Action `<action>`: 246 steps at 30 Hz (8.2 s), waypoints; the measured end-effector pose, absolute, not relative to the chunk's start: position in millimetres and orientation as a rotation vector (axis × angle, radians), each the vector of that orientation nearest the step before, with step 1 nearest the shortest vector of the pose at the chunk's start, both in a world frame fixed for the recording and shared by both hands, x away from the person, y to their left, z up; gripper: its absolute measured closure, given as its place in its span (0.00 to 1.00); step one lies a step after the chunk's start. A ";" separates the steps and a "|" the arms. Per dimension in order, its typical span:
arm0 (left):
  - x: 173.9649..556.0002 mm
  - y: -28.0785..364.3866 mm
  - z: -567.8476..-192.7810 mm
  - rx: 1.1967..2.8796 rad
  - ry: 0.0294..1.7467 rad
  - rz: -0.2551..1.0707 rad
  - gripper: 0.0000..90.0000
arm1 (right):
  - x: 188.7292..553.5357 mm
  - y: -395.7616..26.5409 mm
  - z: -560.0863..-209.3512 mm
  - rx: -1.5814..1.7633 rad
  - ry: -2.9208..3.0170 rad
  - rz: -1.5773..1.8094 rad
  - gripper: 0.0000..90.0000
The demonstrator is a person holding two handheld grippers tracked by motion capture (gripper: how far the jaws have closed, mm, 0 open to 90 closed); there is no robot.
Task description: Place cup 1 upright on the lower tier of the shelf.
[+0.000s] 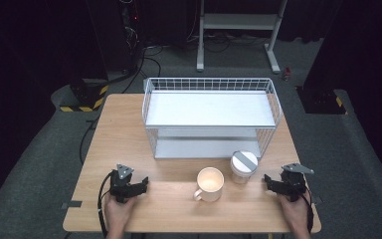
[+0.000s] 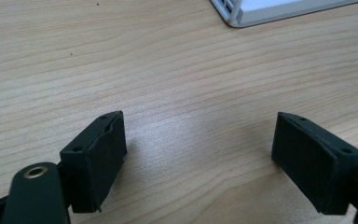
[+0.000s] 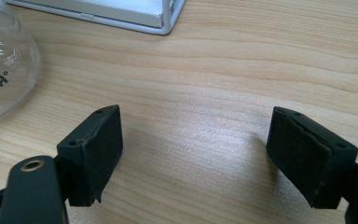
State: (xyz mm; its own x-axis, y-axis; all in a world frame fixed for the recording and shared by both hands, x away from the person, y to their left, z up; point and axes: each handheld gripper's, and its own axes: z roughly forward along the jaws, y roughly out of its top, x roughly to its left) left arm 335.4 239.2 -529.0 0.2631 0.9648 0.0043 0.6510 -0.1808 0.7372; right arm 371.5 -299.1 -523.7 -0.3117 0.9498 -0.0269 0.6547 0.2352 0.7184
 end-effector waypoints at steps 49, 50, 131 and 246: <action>335.6 239.6 -529.0 1.910 1.459 0.643 0.21 | 357.8 -305.0 -521.8 1.483 2.044 0.911 0.17; 335.6 239.8 -528.9 1.912 1.458 0.642 0.21 | 356.4 -305.1 -521.6 1.483 2.044 0.918 0.17; 335.4 239.9 -528.9 1.907 1.461 0.641 0.21 | 337.9 -224.4 -500.8 1.188 2.165 1.147 0.12; 335.2 240.1 -528.8 1.901 1.470 0.646 0.23 | 433.0 -180.0 -483.2 1.268 2.097 1.082 0.21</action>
